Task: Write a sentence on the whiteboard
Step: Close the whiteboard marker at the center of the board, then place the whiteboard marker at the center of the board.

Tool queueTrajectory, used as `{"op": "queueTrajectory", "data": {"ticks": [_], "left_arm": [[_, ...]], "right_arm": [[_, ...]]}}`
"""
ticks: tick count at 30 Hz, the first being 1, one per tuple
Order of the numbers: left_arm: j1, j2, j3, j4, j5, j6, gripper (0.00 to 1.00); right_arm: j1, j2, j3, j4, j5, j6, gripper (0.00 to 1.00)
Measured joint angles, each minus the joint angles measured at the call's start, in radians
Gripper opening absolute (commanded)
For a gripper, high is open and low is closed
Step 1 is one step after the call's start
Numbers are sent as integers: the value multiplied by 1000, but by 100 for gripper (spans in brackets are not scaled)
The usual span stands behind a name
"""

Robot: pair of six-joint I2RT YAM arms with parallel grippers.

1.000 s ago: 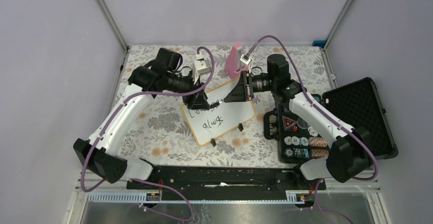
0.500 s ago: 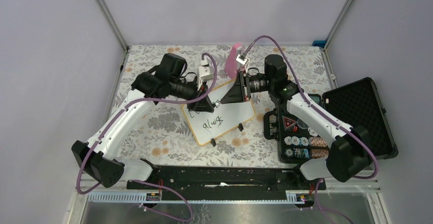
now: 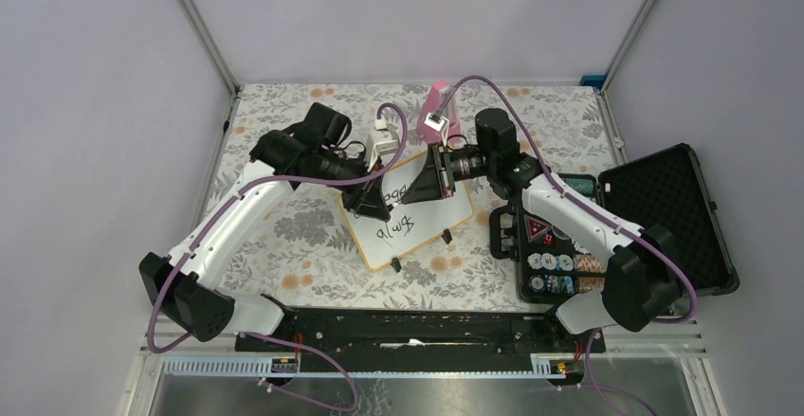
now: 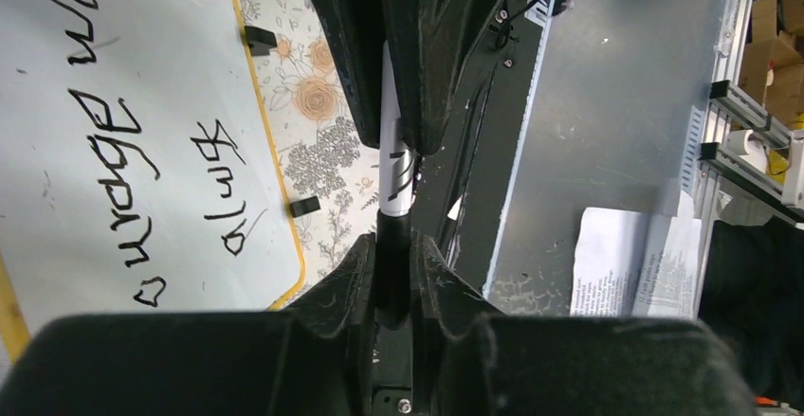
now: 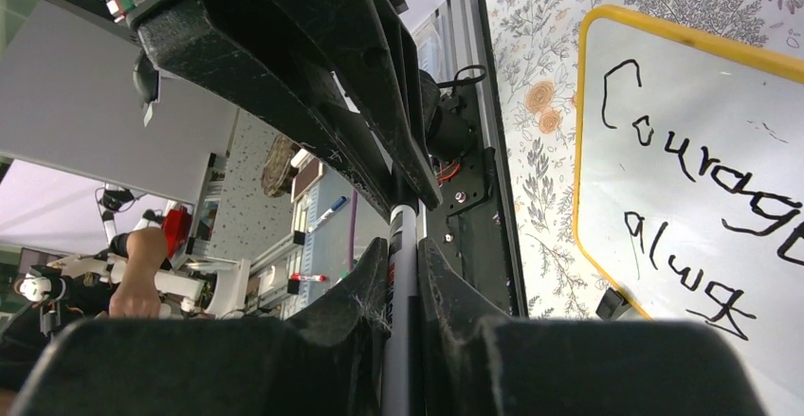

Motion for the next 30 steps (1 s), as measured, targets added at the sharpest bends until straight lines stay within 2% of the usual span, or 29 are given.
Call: {"op": "queueTrajectory", "data": {"ticks": [21, 24, 27, 30], "left_arm": [[0, -20, 1, -97, -56, -40, 0], [0, -21, 1, -101, -59, -40, 0], [14, -29, 0, -90, -50, -39, 0], [71, -43, -2, 30, -21, -34, 0]], "right_arm": [[68, 42, 8, 32, 7, -13, 0], [70, 44, 18, 15, 8, -22, 20], [60, 45, 44, -22, 6, -32, 45], [8, 47, 93, -60, -23, -34, 75]]}}
